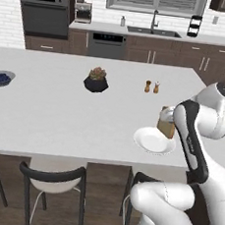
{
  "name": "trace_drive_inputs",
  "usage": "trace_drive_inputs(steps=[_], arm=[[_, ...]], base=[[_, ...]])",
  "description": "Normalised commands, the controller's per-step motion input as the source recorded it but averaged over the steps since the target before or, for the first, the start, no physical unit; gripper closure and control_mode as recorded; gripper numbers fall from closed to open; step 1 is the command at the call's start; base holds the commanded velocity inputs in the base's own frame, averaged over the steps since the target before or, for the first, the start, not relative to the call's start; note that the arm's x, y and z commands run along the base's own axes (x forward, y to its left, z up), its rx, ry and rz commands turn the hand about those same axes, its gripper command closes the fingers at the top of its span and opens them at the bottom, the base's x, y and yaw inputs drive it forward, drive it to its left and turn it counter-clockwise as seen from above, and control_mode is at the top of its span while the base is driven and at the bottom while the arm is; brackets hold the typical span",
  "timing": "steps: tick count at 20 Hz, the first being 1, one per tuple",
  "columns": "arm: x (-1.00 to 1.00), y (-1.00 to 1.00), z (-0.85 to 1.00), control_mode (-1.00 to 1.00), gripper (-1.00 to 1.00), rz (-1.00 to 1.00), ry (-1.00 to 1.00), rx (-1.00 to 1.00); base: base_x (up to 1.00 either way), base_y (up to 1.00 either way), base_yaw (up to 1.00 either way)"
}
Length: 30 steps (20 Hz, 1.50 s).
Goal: Start the toaster. Once the lever pops up, take the bread to the plate on the dining counter.
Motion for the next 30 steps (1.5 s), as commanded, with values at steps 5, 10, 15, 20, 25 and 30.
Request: trace_drive_inputs(steps=[5, 10, 15, 20, 25, 30], arm=[[0.13, -0.40, -0.38, -1.00, 1.00, 0.00, 0.00, 0.11], [0.27, -0.10, -0.34, -1.00, 1.00, 0.00, 0.00, 0.10], [0.36, 0.01, -0.28, -1.00, 1.00, 0.00, 0.02, 0.09], [0.31, 0.00, -0.21, -1.00, 1.00, 0.00, 0.07, 0.07], [0.22, 0.00, -0.48, -1.00, 1.00, -0.01, 0.10, 0.01], [0.34, 0.00, -0.45, -1.00, 1.00, 0.00, 0.07, 0.00]], base=[[0.00, 0.00, 0.00], [0.00, 0.00, 0.00], [0.00, 0.00, 0.00], [0.00, 0.00, 0.00], [0.00, 0.00, 0.00], [0.00, 0.00, 0.00]])
